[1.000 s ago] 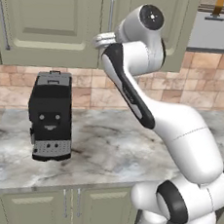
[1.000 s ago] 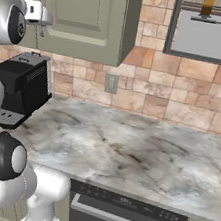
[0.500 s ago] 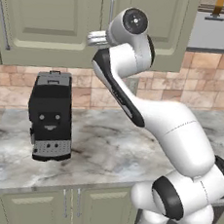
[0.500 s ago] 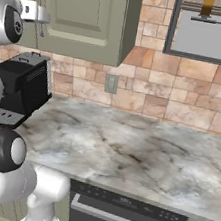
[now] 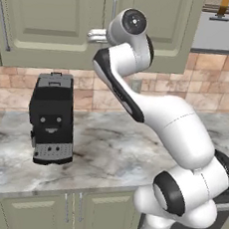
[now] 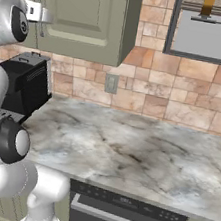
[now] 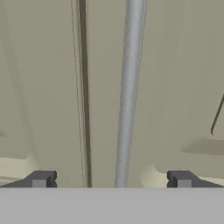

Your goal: Open the cabinet and move the ladle to the pot. Then close the cabinet.

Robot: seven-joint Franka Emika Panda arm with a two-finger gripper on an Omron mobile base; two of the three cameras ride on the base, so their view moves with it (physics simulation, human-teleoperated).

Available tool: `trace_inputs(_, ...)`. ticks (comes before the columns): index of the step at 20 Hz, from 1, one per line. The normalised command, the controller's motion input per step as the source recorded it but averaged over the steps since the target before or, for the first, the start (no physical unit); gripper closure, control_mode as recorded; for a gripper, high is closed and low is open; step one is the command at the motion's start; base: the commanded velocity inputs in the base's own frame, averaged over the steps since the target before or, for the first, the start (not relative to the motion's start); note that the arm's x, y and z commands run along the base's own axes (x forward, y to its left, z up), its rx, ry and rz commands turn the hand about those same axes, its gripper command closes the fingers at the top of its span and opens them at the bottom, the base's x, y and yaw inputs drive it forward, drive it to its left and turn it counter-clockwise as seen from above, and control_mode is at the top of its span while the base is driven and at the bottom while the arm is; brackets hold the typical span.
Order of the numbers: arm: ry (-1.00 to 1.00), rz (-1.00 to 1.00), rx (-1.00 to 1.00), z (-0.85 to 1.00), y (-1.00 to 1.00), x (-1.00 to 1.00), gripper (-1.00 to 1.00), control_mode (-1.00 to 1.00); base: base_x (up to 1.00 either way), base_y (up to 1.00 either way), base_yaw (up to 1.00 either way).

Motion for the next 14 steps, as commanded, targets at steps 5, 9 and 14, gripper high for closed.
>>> trace_inputs(5,0.0,0.0,0.0,0.0,-0.02,0.43,-1.0,-1.0,0.0,0.0,0.0)
trace_inputs(9,0.0,0.0,0.0,0.0,0.0,0.47,-1.0,-1.0,0.0,0.0,0.0)
trace_inputs(14,0.0,0.0,0.0,0.0,0.0,0.44,-1.0,-1.0,0.0,0.0,0.0)
